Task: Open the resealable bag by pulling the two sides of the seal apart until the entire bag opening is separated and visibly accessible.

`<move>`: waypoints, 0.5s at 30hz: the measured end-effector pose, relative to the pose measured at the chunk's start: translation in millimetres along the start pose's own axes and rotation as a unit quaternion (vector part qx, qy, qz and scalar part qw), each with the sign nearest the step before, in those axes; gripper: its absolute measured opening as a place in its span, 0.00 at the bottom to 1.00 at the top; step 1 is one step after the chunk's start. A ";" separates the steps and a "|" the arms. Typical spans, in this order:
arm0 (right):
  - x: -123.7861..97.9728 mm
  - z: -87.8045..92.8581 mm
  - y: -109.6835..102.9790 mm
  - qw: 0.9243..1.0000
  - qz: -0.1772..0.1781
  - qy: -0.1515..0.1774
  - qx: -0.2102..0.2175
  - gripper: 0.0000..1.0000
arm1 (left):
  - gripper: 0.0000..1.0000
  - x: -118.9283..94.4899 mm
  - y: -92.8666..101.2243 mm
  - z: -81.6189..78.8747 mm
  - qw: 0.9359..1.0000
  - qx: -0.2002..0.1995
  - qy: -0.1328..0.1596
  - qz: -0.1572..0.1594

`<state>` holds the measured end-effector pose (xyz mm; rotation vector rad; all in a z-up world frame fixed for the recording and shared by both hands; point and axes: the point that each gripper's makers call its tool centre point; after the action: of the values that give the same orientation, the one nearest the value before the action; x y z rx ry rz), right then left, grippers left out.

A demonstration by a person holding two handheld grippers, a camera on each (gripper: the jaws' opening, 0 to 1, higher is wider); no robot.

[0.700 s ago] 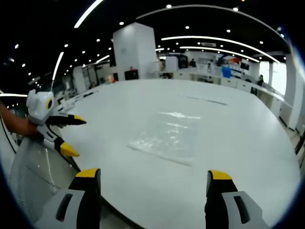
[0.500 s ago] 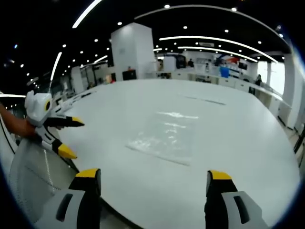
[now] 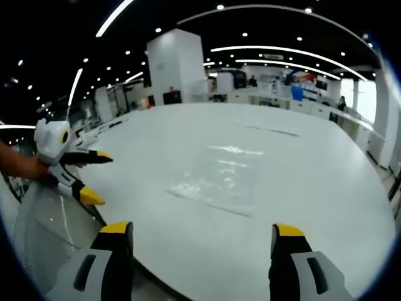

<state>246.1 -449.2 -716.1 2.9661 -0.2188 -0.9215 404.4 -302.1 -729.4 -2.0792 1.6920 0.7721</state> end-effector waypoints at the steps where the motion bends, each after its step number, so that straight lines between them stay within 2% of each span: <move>1: -0.1 -0.3 0.1 1.000 0.000 0.001 -0.001 0.90 | 0.82 -0.1 -0.1 0.0 1.000 0.000 0.000 0.000; 15: -3.4 -6.4 10.5 1.000 0.025 0.018 0.000 0.90 | 0.84 0.5 3.8 1.9 1.000 0.012 -0.007 0.006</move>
<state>245.6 -459.2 -708.2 2.9603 -0.2907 -0.8620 400.4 -302.3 -731.0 -2.0455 1.6997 0.7652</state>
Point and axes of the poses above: the point that each gripper's makers call its tool centre point, and the gripper's own axes: x roughly forward along the fingers, y roughly to its right, z roughly out of its underside, and after that the axes turned 12 degrees about -x, right-handed
